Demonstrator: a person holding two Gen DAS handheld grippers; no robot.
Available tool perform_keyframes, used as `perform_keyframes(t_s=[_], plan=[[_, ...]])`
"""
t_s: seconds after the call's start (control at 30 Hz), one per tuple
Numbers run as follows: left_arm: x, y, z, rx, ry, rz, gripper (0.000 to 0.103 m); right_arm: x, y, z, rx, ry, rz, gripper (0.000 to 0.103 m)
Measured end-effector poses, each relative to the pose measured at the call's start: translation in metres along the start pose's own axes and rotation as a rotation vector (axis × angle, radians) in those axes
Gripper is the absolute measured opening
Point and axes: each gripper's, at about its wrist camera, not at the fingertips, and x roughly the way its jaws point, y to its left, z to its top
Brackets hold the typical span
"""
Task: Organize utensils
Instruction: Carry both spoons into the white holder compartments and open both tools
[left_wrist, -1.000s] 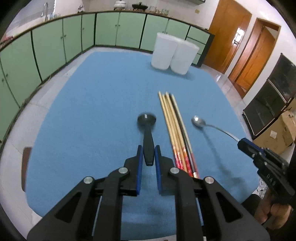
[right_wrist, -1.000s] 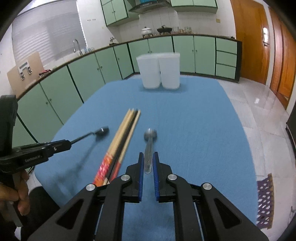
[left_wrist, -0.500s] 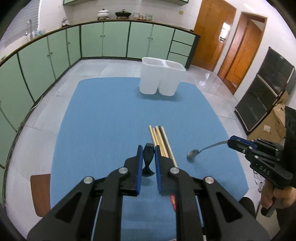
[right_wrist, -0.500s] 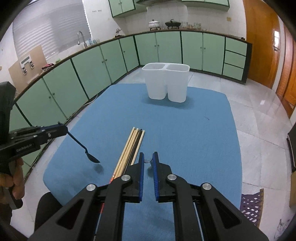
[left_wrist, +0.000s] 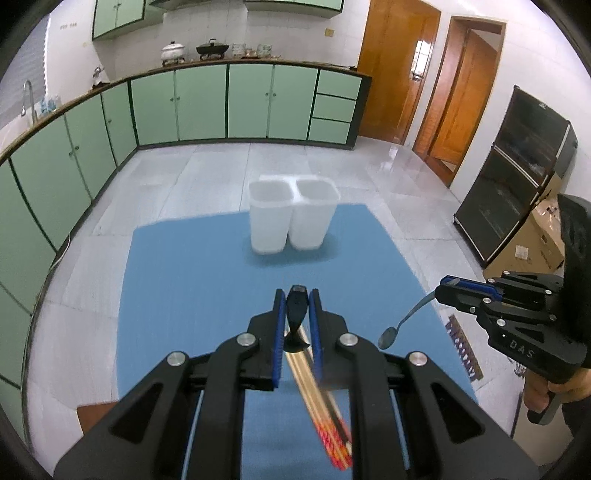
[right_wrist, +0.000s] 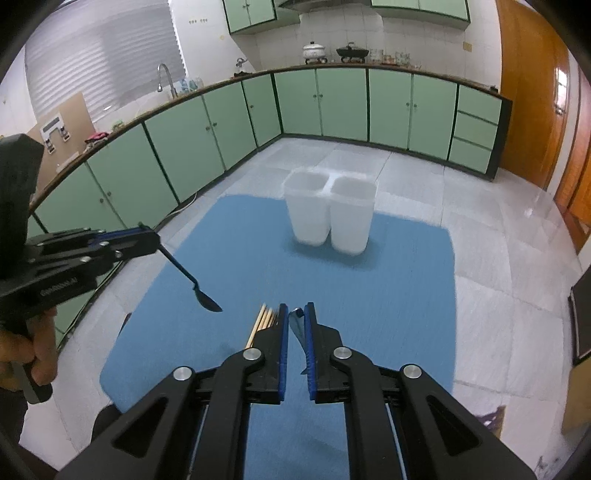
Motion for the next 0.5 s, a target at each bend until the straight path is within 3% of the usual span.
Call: perform_keyframes(t_s=[0.27,0.5], plan=[[0.022,0.005,0.081,-0.017,-0.052,0.014,0.012,0.007,-0.014,0.086,0.006,-0.040,-0.040,0.008],[0.062,0.022,0.145,-0.081,-0.083,0.037,0.012,0.040,-0.040,0.152,0.070,-0.070,-0.064,0.008]])
